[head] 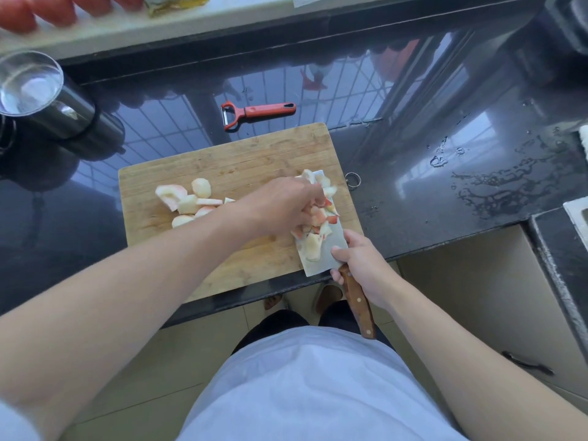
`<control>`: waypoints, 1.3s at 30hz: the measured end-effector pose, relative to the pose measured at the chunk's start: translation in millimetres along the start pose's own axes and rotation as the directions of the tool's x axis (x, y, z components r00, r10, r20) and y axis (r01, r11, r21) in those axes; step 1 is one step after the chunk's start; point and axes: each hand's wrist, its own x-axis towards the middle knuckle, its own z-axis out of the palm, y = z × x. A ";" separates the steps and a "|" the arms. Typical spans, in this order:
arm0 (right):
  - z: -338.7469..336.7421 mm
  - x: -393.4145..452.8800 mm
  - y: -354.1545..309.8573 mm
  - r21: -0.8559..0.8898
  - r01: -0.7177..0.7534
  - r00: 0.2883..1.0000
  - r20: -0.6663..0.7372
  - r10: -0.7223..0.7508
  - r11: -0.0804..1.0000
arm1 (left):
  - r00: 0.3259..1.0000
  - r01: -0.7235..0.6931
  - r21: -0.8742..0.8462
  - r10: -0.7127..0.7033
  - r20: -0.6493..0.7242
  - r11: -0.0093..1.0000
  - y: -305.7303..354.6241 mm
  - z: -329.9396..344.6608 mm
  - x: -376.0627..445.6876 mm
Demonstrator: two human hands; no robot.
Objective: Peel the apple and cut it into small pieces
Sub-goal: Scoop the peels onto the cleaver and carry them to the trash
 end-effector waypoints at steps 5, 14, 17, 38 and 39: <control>-3.3 -5.2 -2.1 -0.025 0.023 0.999 0.034 -0.022 0.999 | 0.998 0.027 -0.050 -0.030 -0.048 0.998 1.6 -1.1 -8.3; -25.6 -9.2 -19.4 -0.147 0.086 0.976 0.210 -0.054 0.985 | 0.651 0.183 -0.540 -0.513 -0.560 0.821 17.7 12.5 -66.4; -36.6 -9.5 -29.3 -0.254 0.135 0.951 0.306 -0.053 0.958 | 0.401 0.290 -0.713 -0.758 -0.515 0.638 44.2 28.3 -100.4; 158.1 -159.3 111.8 -0.521 0.443 0.547 0.802 0.240 0.730 | -0.177 0.670 -0.676 -0.818 -0.547 0.307 224.9 241.8 -382.9; 178.8 -175.2 131.3 -0.522 0.438 0.528 0.809 0.261 0.732 | -0.181 0.691 -0.666 -0.825 -0.535 0.281 224.5 251.4 -408.7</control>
